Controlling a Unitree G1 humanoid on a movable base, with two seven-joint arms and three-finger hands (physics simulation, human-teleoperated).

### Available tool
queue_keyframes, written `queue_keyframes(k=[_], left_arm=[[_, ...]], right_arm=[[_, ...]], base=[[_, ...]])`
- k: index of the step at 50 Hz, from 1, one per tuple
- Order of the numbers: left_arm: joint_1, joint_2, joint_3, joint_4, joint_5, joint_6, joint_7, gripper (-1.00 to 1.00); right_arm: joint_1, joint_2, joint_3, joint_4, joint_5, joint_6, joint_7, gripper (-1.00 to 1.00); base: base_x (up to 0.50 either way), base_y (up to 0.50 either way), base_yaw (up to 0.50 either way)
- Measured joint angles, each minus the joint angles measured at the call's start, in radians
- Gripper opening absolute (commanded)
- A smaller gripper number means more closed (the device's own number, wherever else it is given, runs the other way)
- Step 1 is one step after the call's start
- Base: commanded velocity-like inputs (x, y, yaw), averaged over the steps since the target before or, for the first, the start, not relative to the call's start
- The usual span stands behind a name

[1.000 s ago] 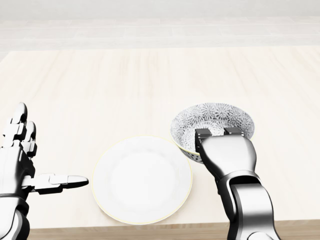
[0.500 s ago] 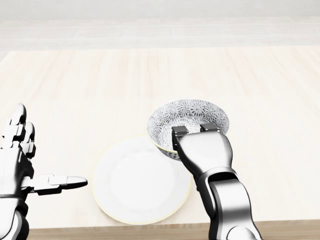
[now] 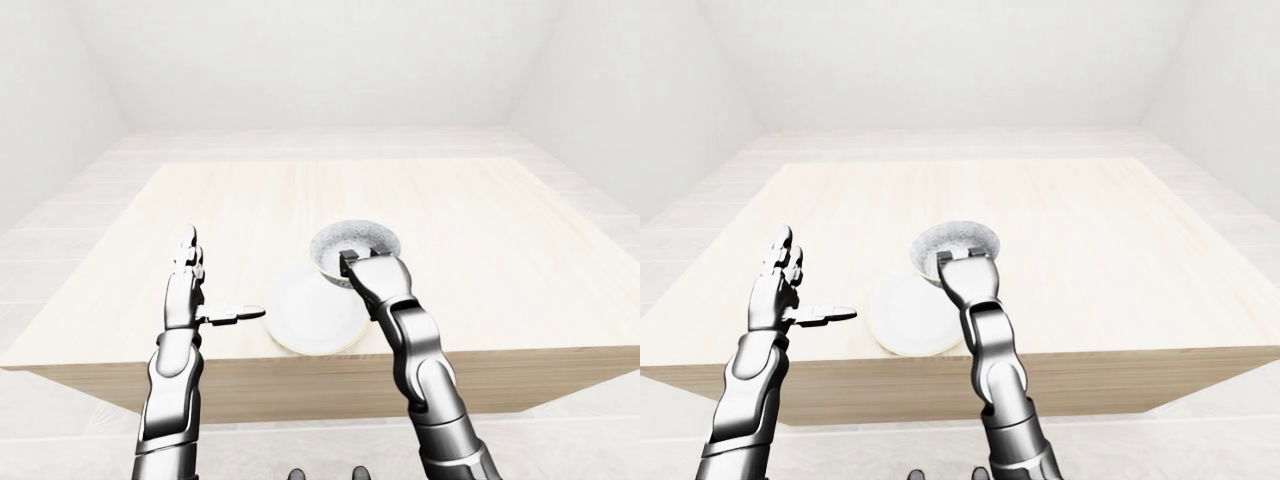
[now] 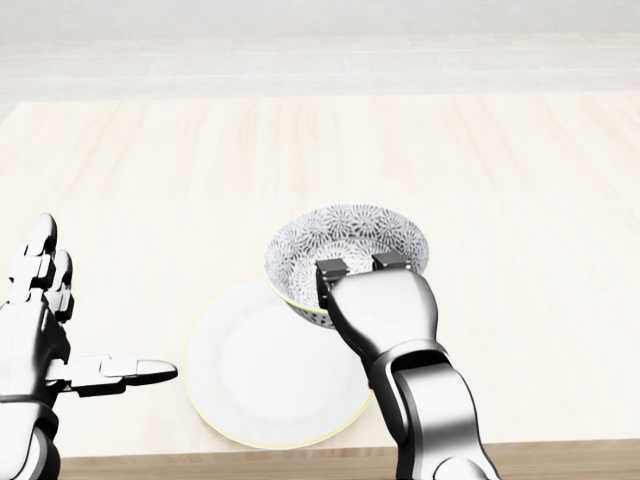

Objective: Put the bowl on the plate.

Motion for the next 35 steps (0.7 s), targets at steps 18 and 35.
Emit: queue_keyframes(k=[18,35], left_arm=[[-0.001,0.003,0.004,0.014,0.005,-0.012,-0.001,1.0],[-0.004,0.004,0.003,0.03,0.006,-0.023,0.0,1.0]], right_arm=[[0.013,0.021,0.036,-0.003,-0.017,0.0,0.002,-1.0],[0.061,0.04,0.083,-0.032,-0.036,0.0,-0.005,-1.0]], base=[[0.0,0.0,0.0],[0.0,0.0,0.0]])
